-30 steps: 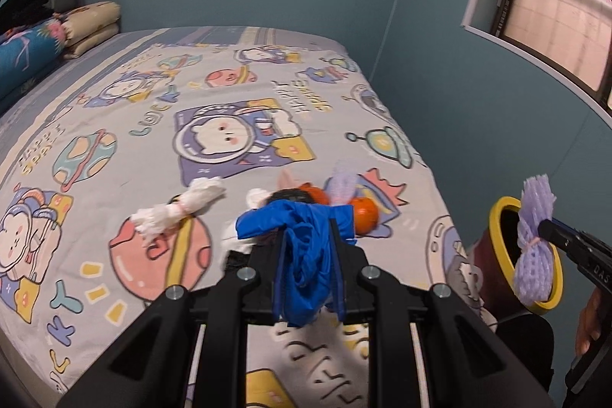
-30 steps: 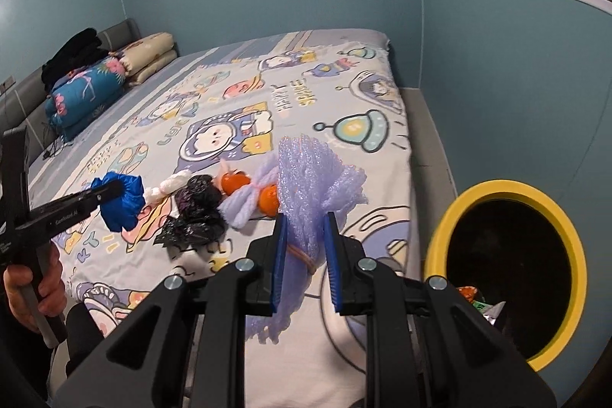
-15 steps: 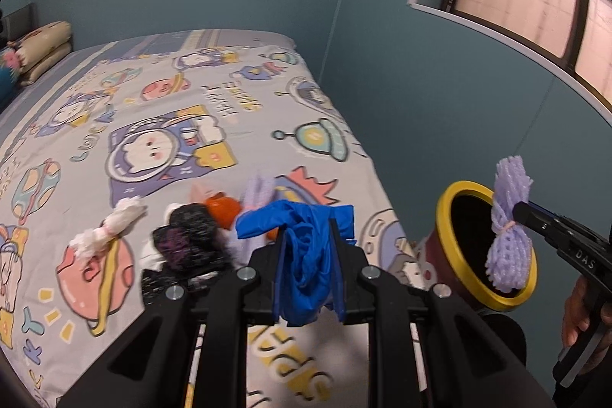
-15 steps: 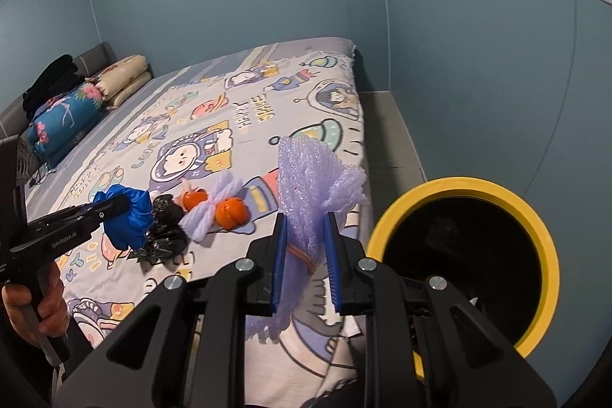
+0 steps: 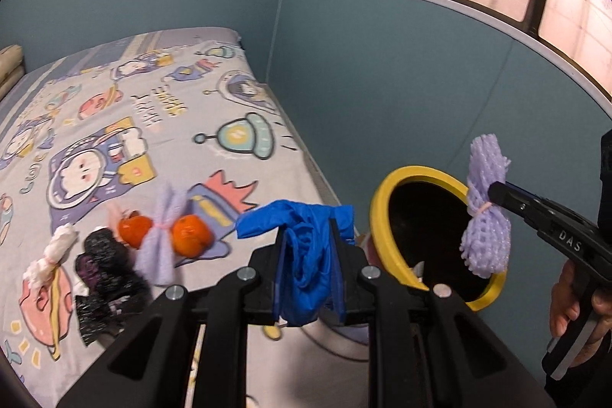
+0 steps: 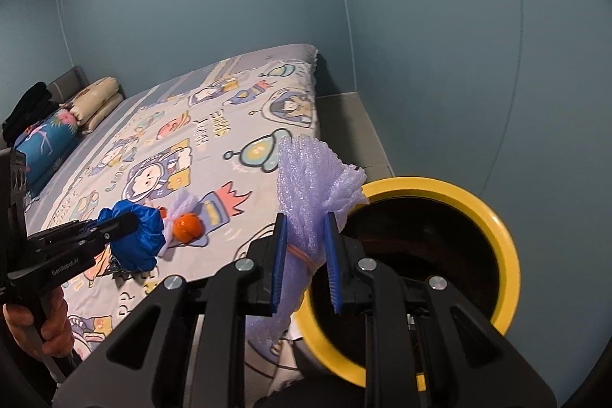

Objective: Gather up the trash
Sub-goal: 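Carry the blue cloth and purple mesh net over the bin with both tools, then open both tools to drop the cloth and mesh net into the bin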

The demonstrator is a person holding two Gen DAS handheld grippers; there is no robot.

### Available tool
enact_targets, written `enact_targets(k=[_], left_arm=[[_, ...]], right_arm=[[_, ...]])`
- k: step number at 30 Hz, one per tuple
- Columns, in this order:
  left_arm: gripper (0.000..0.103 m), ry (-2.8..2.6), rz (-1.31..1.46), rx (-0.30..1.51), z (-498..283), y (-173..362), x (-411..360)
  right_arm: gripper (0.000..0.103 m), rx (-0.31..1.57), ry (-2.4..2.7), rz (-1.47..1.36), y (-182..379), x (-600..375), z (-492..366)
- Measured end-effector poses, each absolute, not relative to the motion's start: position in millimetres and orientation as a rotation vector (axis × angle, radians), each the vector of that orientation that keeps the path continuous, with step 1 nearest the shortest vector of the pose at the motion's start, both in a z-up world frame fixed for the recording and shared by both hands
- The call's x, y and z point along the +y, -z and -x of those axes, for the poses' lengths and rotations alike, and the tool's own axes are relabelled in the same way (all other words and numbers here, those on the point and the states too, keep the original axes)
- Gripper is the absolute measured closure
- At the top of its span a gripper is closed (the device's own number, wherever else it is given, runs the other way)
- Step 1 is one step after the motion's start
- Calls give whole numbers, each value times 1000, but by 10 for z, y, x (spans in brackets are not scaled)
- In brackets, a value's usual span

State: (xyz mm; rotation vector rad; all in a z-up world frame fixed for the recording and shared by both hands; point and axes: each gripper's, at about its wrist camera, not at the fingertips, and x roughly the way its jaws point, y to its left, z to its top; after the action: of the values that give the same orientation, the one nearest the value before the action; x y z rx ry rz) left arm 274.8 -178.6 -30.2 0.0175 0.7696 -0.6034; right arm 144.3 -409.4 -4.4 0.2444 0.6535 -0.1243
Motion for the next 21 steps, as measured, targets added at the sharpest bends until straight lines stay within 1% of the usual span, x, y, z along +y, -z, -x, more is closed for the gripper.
enact_targets(k=[9,21], left_arm=[[85,685,-42,777,-2707,284,-2264],[85,764,-36,839,-2703,499,-2862]], right_arm=[[85,650,185,-283,51,-4466,-1436],[85,669,265,-322,163,-4916,-1508]])
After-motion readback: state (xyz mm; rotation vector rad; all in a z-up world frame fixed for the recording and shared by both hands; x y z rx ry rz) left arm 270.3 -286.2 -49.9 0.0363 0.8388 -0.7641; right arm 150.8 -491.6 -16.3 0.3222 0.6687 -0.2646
